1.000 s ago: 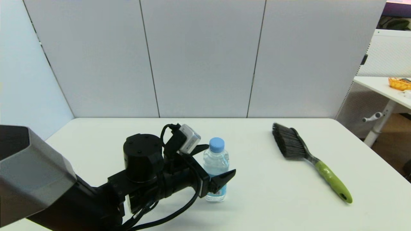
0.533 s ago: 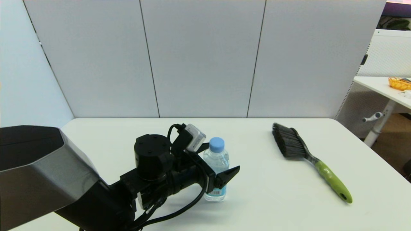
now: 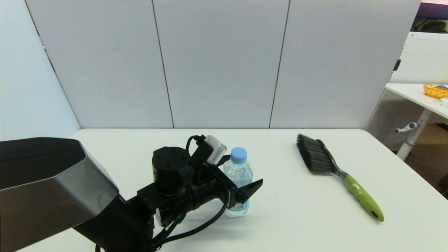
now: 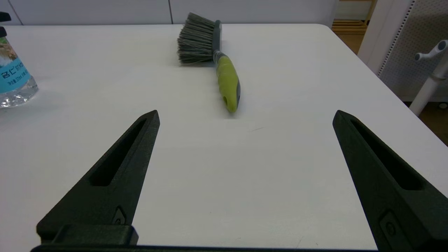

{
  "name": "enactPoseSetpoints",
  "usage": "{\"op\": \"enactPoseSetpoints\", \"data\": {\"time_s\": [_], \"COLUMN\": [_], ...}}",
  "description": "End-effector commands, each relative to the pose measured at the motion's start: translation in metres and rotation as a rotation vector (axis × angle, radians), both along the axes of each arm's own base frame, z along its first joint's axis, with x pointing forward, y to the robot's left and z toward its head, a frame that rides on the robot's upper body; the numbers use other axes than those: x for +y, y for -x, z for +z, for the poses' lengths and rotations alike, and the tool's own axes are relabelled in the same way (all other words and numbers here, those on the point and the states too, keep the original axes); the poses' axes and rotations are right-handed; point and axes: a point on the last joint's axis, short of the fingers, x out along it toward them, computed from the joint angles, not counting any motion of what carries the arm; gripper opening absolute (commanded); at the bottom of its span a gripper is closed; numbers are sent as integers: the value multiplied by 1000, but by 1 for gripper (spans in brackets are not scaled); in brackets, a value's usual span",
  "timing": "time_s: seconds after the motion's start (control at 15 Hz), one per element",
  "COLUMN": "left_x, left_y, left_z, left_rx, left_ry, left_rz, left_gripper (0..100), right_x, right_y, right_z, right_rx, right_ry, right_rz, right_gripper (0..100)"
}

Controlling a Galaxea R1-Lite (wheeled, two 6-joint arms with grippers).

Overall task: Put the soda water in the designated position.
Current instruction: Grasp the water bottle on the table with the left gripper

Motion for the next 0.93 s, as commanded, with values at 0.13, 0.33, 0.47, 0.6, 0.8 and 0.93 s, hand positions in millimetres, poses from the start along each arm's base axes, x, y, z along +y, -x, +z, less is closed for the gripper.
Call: {"op": "enactPoseSetpoints", "data": {"time_s": [0.13,0.33,0.47,0.6,0.8,0.93], "left_x": [0,1,1,1,2,3], "left_y": [-1,0,0,1,1,3], "left_z": [2,1,3,4,11,16], "left_rx": [-14,-12,-17,-23,-41,-56], "left_ry": [6,4,9,13,26,36], "left_rz": [38,38,37,38,38,36], "left_gripper": [0,0,0,0,0,0], "right_x": [0,0,0,0,0,0], "right_y": [0,0,0,0,0,0], "right_z": [0,0,0,0,0,0], "right_rx": [2,0,2,0,0,0], "right_ry": [0,0,1,1,0,1], "right_rz": [0,0,0,0,0,0], "right_gripper": [100,100,100,100,100,100]}}
